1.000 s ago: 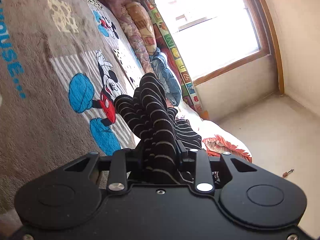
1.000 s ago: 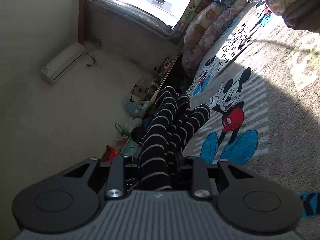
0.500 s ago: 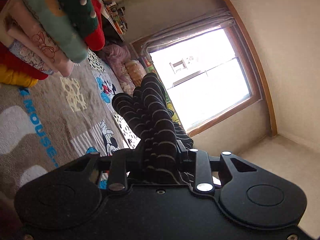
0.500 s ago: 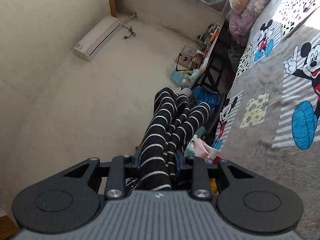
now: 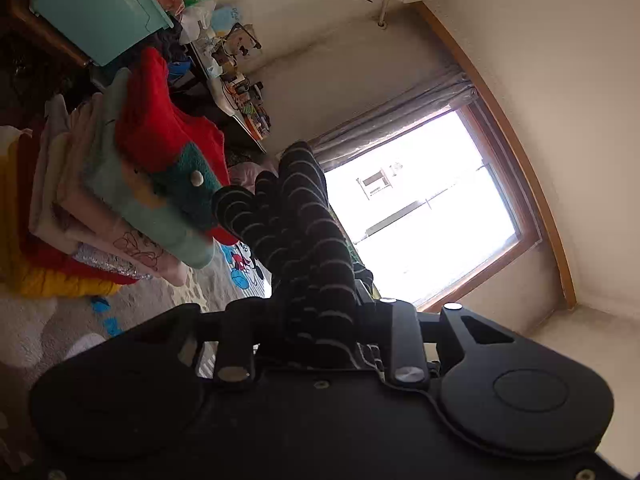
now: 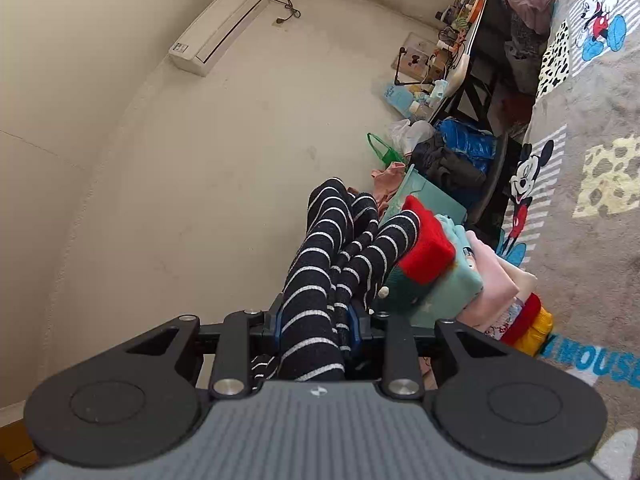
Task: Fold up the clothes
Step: 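Lift the folded pants with both grippers and carry them toward the clothes stack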
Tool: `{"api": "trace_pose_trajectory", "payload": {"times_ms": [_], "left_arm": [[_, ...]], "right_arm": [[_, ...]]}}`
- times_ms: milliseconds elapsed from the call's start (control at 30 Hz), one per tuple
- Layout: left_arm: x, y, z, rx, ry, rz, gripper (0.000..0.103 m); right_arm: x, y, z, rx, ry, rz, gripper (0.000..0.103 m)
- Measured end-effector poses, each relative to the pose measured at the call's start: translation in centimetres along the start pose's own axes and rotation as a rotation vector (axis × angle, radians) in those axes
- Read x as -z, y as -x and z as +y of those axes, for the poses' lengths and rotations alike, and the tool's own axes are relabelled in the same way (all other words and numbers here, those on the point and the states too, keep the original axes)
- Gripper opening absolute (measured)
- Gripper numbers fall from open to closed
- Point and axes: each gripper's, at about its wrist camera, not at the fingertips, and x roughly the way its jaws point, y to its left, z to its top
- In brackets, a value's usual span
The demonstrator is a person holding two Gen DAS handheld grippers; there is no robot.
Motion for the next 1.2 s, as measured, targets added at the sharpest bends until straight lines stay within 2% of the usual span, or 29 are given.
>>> {"api": "trace_pose_trajectory", "payload": {"times_ms": [267,467,567,633,667,733,800,967,1033,1100,1133,1200], "left_arm": [[-9.2,-2.7,-0.2,0.006,-0.045,-0.131,0.028],[-13.7,-4.7,1.2,0.001,-0.052,-0.183,0.028],[-13.3,-5.5,3.8,-0.027,-0.021,-0.173,0.028],[-12.8,-6.0,5.7,-0.047,0.001,-0.163,0.028],[-12.5,-6.2,6.7,-0.057,0.012,-0.158,0.028],[-12.0,-6.7,8.5,-0.076,0.034,-0.148,0.030],[-11.5,-7.2,10.4,-0.096,0.057,-0.138,0.030],[-10.2,-8.4,15.1,-0.146,0.112,-0.113,0.030],[-10.2,-8.1,14.9,-0.156,0.093,-0.113,0.031],[-10.4,-7.4,14.0,-0.163,0.051,-0.119,0.032],[-10.5,-7.1,13.6,-0.168,0.032,-0.123,0.033],[-10.7,-6.3,13.1,-0.170,0.001,-0.125,0.042]], "right_arm": [[-5.4,-10.8,1.5,-0.113,-0.028,0.050,0.030],[-7.4,-16.8,-0.8,-0.176,-0.115,0.048,0.030],[-6.5,-18.4,-4.6,-0.144,-0.129,0.039,0.030],[-4.6,-18.9,-9.0,-0.039,-0.167,0.040,0.030],[-3.5,-18.6,-11.1,0.001,-0.186,0.032,0.024],[-1.5,-18.1,-14.8,0.064,-0.214,0.014,0.023],[-1.3,-17.6,-14.7,0.032,-0.188,-0.009,0.023],[-1.9,-18.4,-13.0,0.085,-0.147,0.008,0.027],[-2.0,-18.3,-11.6,0.100,-0.080,0.010,0.033],[-2.5,-18.1,-10.1,0.127,-0.004,-0.011,0.051],[-2.7,-17.8,-9.6,0.133,0.023,-0.018,0.053],[-2.7,-16.9,-8.5,0.157,0.091,-0.034,0.053]]}}
